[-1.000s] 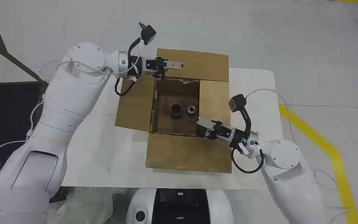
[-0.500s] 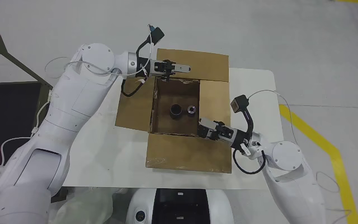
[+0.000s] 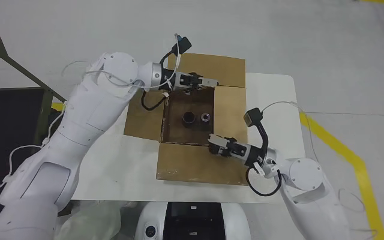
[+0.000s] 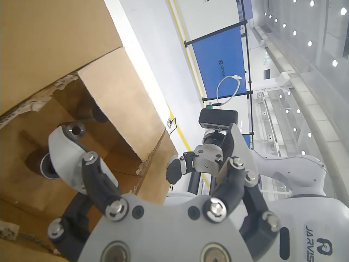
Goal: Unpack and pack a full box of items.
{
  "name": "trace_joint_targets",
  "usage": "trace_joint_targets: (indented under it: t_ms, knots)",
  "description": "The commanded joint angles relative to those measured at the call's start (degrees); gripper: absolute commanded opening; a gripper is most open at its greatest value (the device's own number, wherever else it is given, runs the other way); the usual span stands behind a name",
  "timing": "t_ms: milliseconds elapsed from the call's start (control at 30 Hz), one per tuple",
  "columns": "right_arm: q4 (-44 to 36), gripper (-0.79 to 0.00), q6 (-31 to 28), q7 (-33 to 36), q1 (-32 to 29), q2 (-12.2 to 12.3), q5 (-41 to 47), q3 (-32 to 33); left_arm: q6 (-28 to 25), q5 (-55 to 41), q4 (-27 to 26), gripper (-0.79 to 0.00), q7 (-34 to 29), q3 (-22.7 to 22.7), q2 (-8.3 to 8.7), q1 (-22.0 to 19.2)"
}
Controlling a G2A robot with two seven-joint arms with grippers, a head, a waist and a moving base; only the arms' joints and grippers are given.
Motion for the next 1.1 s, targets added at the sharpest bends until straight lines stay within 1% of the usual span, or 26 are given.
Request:
trace_joint_targets:
  t_ms: [0,200,367,533,700,833,1067]
  knots:
    - [-0.56,0.000,-0.34,0.21,-1.16,0.19,0.33,0.61,0.99,1.08,-0.39,0.000,0.56,1.93,-0.65,-0.61]
    - [-1.94,0.000,-2.29,-0.38,-4.86,0.72,1.18,2.85,3.20,2.39,1.59,0.000,3.74,6.54,-2.86,-2.18]
    - [-3.03,0.000,-2.84,-0.24,-7.37,1.17,1.25,4.58,3.21,1.45,4.40,0.000,5.09,9.67,-4.76,-2.69]
    - [-3.68,0.000,-3.07,-0.19,-8.97,1.53,1.49,5.68,3.26,3.00,7.65,0.000,8.23,12.31,-6.51,-2.98]
    - [-3.82,0.000,-3.12,-0.08,-9.62,1.79,1.61,5.95,2.90,3.00,10.65,0.000,10.04,13.89,-8.17,-3.40]
    - [-3.82,0.000,-3.05,-0.13,-9.75,1.96,1.57,5.89,2.02,2.64,12.53,0.000,10.09,14.82,-9.41,-3.88]
    - [-3.65,0.000,-2.56,0.00,-9.65,2.23,0.87,5.02,-0.95,-0.14,15.18,0.000,9.85,14.50,-11.09,-4.42]
